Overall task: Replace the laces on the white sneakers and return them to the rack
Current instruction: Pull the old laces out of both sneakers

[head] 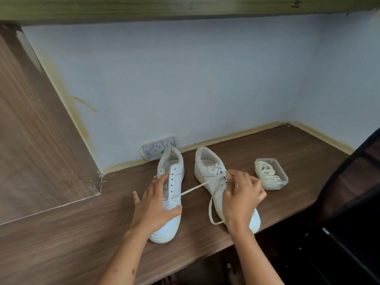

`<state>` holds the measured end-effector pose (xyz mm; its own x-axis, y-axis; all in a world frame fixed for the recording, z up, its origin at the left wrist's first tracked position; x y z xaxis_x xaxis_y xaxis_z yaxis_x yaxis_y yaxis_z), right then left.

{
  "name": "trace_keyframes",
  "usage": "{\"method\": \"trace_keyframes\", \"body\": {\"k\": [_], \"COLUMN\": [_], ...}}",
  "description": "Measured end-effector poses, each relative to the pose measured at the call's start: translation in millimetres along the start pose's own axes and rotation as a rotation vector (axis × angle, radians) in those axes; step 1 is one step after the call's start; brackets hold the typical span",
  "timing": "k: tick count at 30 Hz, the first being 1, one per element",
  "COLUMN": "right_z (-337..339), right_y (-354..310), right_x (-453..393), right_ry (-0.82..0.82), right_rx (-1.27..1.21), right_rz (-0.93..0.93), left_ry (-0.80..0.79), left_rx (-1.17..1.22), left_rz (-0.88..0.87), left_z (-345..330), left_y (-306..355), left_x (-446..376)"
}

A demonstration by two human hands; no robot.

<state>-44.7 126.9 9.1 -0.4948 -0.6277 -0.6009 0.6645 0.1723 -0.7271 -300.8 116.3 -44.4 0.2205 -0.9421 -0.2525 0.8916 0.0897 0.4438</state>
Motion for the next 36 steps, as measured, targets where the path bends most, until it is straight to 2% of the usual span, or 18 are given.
{"method": "trace_keyframes", "body": {"k": [2, 5, 7, 9, 13, 21, 32, 36], "right_z": [-11, -37, -52, -66, -76, -67, -57, -63], "right_y": [-18, -52, -64, -65, -56, -36, -42, -53], "right_x": [13, 47, 71, 86, 82, 53, 60, 75], "right_ry": [-0.076, -0.289, -0.390, -0.470, -0.558, -0.534, -0.452, -0.493], "right_rx": [0.003, -0.068, -0.051, -0.038, -0.153, -0.194, -0.148, -0.182], "right_rz": [0.140, 0.426, 0.544, 0.534, 0.402, 0.295, 0.366, 0.422], "left_ry": [-0.013, -0.031, -0.030, -0.036, -0.028, -0.008, -0.024, -0.065], "left_rx": [0.020, 0.064, 0.057, 0.054, 0.018, -0.034, 0.039, 0.106], "left_rz": [0.003, 0.015, 0.025, 0.039, 0.033, 0.027, -0.005, 0.006], "left_z": [-2, -4, -4, -5, -3, 0, -3, -11], "left_y": [-1, 0, 1, 1, 2, 5, 4, 3], "left_x": [1, 0, 1, 2, 1, -1, -1, 0]}}
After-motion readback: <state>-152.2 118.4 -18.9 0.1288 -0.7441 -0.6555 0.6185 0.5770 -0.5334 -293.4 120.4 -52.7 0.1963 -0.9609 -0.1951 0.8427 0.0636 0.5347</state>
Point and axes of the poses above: each hand's wrist, its own x-axis away from the middle knuckle, its own z-axis out of the back of the hand, y = z × x, the point moved 9 cm from there along -x, towards the middle knuckle, and after that the axes turned 9 degrees about y, right-handed, at the moved point
